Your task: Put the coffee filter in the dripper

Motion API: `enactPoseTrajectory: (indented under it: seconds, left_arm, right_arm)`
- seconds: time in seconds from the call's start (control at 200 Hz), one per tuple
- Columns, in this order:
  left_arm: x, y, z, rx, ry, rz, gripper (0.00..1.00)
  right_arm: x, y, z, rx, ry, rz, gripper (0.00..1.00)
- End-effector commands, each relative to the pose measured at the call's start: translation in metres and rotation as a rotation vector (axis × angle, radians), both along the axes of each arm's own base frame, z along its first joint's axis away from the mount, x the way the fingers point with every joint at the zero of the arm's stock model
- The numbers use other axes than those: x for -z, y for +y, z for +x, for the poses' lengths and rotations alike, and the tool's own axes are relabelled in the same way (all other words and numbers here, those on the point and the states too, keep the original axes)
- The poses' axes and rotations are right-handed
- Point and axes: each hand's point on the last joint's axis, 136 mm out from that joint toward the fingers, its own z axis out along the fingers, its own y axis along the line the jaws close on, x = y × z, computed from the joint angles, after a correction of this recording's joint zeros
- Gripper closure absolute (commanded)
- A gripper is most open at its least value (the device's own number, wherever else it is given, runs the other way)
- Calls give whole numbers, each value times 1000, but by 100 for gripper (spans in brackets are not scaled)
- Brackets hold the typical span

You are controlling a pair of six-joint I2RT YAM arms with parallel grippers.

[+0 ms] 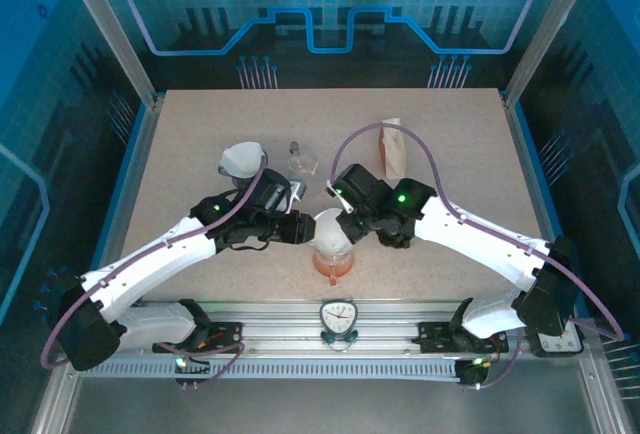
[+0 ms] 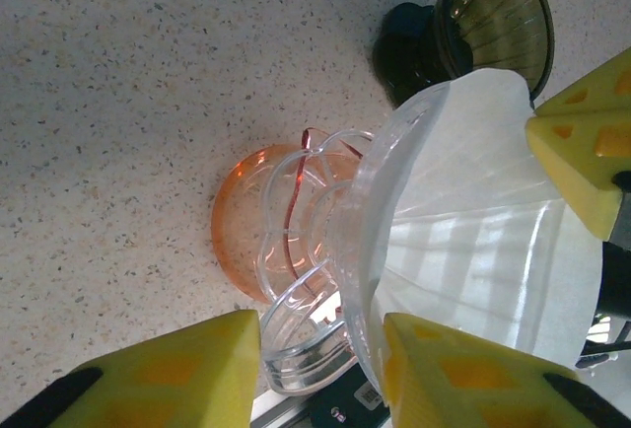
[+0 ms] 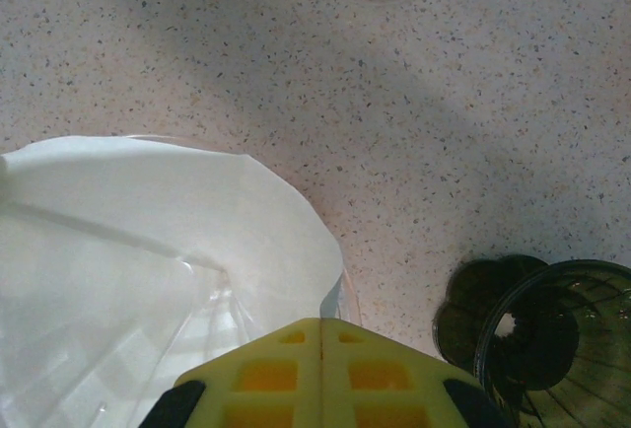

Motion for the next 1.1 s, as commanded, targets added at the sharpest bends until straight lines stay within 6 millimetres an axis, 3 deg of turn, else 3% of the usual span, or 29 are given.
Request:
enactPoseTrajectory:
  seconds: [0.0, 0.035, 0.07, 0.24, 0.535, 1.096]
  left_arm:
    - [4, 1, -3, 6, 21, -10, 62]
    - [4, 1, -2, 6, 21, -11, 62]
    - [5, 1, -2, 4, 23, -9, 62]
    - [6, 1, -3, 6, 22, -8, 62]
    - [9, 1, -3, 2, 29, -10, 62]
    - [13, 0, -4, -3, 40, -18, 63]
  right_arm:
    - [-13, 4, 4, 7, -47, 8, 62]
    - [-15, 4, 5, 10, -58, 11, 49]
    - [-17, 4, 6, 15, -64, 19, 42]
    - [-7, 14, 5, 1, -21, 23, 29]
    - [29, 25, 4, -19, 65, -32, 28]
    - [67, 17, 7, 7, 89, -116, 29]
